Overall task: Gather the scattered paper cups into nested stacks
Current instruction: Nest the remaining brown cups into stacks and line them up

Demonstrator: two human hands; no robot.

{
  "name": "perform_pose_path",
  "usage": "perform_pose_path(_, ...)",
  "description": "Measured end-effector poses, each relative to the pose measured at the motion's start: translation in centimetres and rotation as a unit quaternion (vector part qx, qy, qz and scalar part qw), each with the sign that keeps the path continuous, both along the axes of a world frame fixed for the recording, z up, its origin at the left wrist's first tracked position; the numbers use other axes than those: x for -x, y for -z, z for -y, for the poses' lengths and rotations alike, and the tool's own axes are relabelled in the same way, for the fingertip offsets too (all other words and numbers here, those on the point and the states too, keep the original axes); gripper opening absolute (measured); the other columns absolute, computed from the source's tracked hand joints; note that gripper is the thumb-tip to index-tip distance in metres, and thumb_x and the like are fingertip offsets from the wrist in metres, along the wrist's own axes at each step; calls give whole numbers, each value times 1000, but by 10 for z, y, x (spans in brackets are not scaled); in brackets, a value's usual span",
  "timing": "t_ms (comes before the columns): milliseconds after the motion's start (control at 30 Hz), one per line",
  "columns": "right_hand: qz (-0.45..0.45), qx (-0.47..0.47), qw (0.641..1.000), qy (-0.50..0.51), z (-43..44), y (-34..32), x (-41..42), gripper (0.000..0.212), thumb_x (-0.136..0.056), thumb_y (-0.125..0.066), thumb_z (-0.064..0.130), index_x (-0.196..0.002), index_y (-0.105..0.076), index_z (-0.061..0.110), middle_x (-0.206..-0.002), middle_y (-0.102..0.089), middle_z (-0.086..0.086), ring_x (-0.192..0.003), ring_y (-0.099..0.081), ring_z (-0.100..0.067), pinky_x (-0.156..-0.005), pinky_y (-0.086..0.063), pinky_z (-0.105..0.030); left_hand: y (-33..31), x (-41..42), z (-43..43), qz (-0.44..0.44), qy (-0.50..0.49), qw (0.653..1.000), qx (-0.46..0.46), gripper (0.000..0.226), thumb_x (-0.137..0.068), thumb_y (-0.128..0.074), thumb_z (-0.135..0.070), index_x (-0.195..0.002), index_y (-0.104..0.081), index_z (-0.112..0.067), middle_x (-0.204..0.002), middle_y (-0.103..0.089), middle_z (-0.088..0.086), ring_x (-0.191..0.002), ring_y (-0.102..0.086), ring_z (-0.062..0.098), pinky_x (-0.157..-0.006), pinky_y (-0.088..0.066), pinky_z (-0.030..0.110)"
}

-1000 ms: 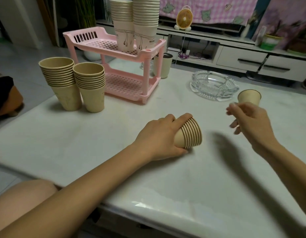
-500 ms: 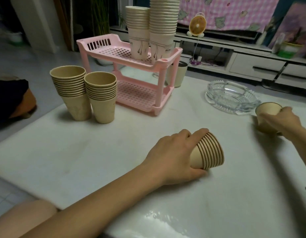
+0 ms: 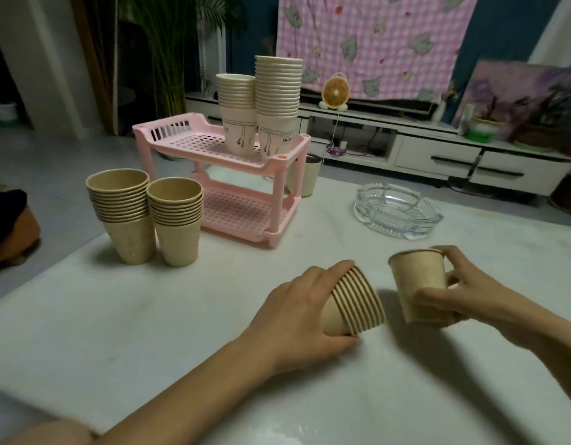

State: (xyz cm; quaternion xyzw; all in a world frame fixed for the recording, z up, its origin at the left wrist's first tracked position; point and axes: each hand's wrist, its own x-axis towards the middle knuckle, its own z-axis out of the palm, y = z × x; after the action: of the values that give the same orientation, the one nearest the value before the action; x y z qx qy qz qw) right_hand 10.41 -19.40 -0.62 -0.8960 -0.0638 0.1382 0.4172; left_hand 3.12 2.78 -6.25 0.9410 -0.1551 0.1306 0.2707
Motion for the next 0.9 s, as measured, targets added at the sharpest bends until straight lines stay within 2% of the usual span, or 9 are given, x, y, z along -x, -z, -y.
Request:
perform_pose_path(100, 91, -199, 972, 89, -11, -7, 27, 57, -76, -70, 10, -115, -32, 25, -103, -52, -6, -89, -59, -21, -63, -50, -29, 1, 12, 3, 37, 16, 999, 6, 95, -71, -66, -55, -139, -1, -47, -137, -38, -12, -119, -41, 7, -98, -32, 21)
perform_pose_path(167, 117, -239, 961, 80, -24, -8, 48, 54, -75, -70, 11, -111, -33, 26, -101, -52, 1, -87, -60, -15, -65, -50, -26, 1, 21, 7, 40, 23, 999, 28, 96, -70, -65, -58, -134, 7, -51, -140, -36, -13, -118, -37, 1, -96, -30, 15)
perform_pose_path(267, 142, -222, 965, -3, -37, 4, 81, 35, -74, -69, 22, -98, -43, 22, -96, -57, 2, -79, -63, -1, -66, -51, -16, 4, 35, 12, 45, 17, 996, 69, 91, -65, -56, -61, -135, 1, -47, -137, -38, -12, -118, -35, 2, -92, -28, 10)
perform_pose_path(400, 206, -167, 963, -34, -35, 16, 104, 34, -79, -44, 64, -94, -56, 36, -113, -50, 19, -106, -47, 14, -91, -36, -8, 5, 41, 9, 27, -10, 984, 174, 95, -61, -62, -65, -131, 0, -60, -127, -30, -30, -116, -36, -8, -95, -35, 14)
perform_pose_path(567, 317, -79, 943, -61, -29, 17, 114, 66, -71, -27, 81, -132, -16, 59, -143, -18, 38, -131, -20, 19, -106, -22, -7, 2, 46, 18, 20, 17, 995, 100, 101, -66, -70, -55, -127, 10, -64, -129, -33, -23, -113, -37, -6, -92, -33, 10)
perform_pose_path(633, 317, -22, 937, -142, -36, 27, 117, 69, -73, -22, 81, -134, 0, 58, -145, -1, 42, -136, -7, 17, -109, -10, -2, 3, 47, 21, 30, 28, 996, 75, 98, -67, -67, -54, -127, 10, -64, -134, -34, -19, -116, -38, -3, -94, -33, 12)
perform_pose_path(700, 301, -30, 937, -175, -43, 33, 120, 69, -74, -26, 79, -135, 0, 59, -147, -3, 40, -137, -7, 16, -112, -10, -7, 4, 49, 21, 38, 32, 996, 75, 93, -68, -66, -48, -128, 4, -64, -138, -33, -16, -118, -39, -2, -95, -34, 12)
perform_pose_path(800, 308, -35, 937, -160, -47, 32, 119, 62, -75, -25, 78, -131, -4, 62, -146, -9, 35, -135, -8, 18, -115, -10, -15, 0, 50, 21, 32, 12, 994, 100, 86, -63, -64, -49, -130, -11, -56, -137, -37, -16, -116, -43, 0, -91, -35, 13)
perform_pose_path(900, 291, -76, 947, -110, -47, 36, 121, 69, -74, -39, 74, -133, -5, 60, -148, -9, 31, -136, -11, 16, -112, -13, -8, 3, 50, 16, -14, -23, 991, 129, 80, -61, -67, -54, -131, -31, -38, -128, -49, -14, -111, -53, 8, -92, -45, 28)
